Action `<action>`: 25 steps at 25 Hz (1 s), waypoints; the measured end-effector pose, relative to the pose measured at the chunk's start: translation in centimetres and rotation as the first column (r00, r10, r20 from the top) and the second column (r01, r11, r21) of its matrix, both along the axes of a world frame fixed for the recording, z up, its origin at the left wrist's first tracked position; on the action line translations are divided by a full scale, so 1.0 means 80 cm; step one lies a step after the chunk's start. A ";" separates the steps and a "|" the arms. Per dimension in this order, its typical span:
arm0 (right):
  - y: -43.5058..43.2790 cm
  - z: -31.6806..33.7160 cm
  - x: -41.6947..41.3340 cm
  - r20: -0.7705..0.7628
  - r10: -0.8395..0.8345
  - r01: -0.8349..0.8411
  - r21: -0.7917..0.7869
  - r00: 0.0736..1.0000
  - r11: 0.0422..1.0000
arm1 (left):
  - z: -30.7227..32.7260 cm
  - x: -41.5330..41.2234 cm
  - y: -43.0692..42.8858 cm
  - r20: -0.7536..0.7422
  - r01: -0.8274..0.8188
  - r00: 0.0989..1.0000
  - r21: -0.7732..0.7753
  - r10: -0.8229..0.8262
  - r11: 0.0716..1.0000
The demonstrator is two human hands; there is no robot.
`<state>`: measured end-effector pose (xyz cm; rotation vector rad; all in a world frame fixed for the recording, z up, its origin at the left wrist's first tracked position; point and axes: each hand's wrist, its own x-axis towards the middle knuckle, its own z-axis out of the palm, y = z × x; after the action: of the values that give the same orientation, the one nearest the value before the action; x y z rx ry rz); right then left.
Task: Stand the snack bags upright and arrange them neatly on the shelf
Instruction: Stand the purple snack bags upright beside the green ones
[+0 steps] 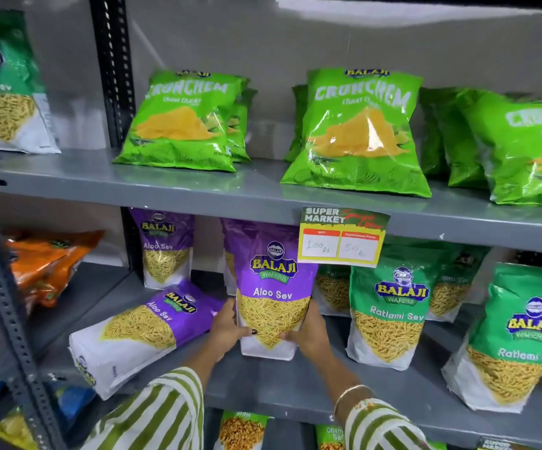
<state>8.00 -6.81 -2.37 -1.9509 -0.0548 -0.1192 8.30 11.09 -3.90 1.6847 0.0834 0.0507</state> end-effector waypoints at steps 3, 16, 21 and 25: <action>-0.005 -0.015 0.022 -0.007 -0.019 0.019 -0.025 1.000 1.000 | -0.020 0.027 -0.009 0.012 -0.040 0.999 0.024 0.039 0.999; 0.014 0.006 0.015 -0.629 -0.103 -0.254 -0.451 0.770 0.856 | 0.013 0.001 0.062 -0.026 -0.056 0.997 0.484 0.078 0.873; 0.137 0.002 -0.014 -0.748 0.050 -0.319 -0.221 0.662 0.922 | 0.050 -0.030 0.212 -0.091 -0.184 0.944 0.651 0.316 0.737; 0.261 -0.020 -0.041 -0.752 0.294 -0.071 0.314 0.590 0.947 | -0.025 0.007 0.350 -0.407 -0.052 0.865 0.509 0.293 0.859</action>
<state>4.71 14.10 -4.00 -1.5663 0.3385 0.8640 8.89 39.08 -5.92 2.1608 0.6488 -0.2241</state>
